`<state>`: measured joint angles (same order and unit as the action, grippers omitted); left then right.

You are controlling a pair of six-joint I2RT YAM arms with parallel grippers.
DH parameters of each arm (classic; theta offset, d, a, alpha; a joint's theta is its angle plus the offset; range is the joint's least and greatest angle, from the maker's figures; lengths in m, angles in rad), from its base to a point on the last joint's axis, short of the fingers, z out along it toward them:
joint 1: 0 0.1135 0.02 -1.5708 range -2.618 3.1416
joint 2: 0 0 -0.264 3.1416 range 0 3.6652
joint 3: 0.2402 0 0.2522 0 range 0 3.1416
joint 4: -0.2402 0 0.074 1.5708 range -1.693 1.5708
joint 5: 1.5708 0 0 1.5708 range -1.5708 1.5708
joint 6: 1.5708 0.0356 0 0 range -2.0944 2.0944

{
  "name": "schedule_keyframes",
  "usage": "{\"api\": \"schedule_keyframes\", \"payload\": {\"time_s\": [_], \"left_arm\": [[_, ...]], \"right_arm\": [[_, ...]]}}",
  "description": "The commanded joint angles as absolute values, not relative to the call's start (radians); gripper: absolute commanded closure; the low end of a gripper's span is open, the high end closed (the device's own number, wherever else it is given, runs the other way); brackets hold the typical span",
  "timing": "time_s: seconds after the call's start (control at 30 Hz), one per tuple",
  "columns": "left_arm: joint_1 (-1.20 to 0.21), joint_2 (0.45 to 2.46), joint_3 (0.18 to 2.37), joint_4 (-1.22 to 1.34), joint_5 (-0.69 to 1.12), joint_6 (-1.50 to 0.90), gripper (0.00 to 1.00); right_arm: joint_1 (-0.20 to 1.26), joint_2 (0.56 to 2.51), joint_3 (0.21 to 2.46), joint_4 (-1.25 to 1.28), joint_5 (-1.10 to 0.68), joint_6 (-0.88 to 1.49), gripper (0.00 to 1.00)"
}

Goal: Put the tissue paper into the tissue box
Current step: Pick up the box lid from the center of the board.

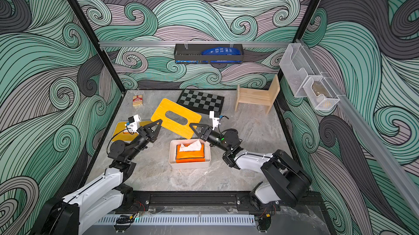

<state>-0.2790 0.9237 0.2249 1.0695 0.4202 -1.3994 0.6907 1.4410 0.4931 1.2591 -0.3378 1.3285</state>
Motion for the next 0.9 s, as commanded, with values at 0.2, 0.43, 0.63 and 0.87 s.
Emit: {"api": "schedule_keyframes", "payload": {"time_s": [0.2, 0.43, 0.63, 0.87], "left_arm": [[-0.275, 0.915, 0.229, 1.088, 0.445, -1.381, 1.00], [-0.275, 0.903, 0.217, 1.083, 0.443, -1.372, 1.00], [-0.273, 0.870, 0.221, 1.021, 0.434, -1.321, 0.91], [-0.271, 0.793, 0.301, 0.755, 0.441, -1.113, 0.56]], "right_arm": [[0.697, 1.464, 0.533, 1.321, -0.361, 1.332, 0.84], [0.695, 1.476, 0.545, 1.321, -0.375, 1.327, 0.95], [0.680, 1.476, 0.538, 1.316, -0.410, 1.334, 1.00], [0.615, 1.458, 0.518, 1.300, -0.522, 1.364, 1.00]]}}
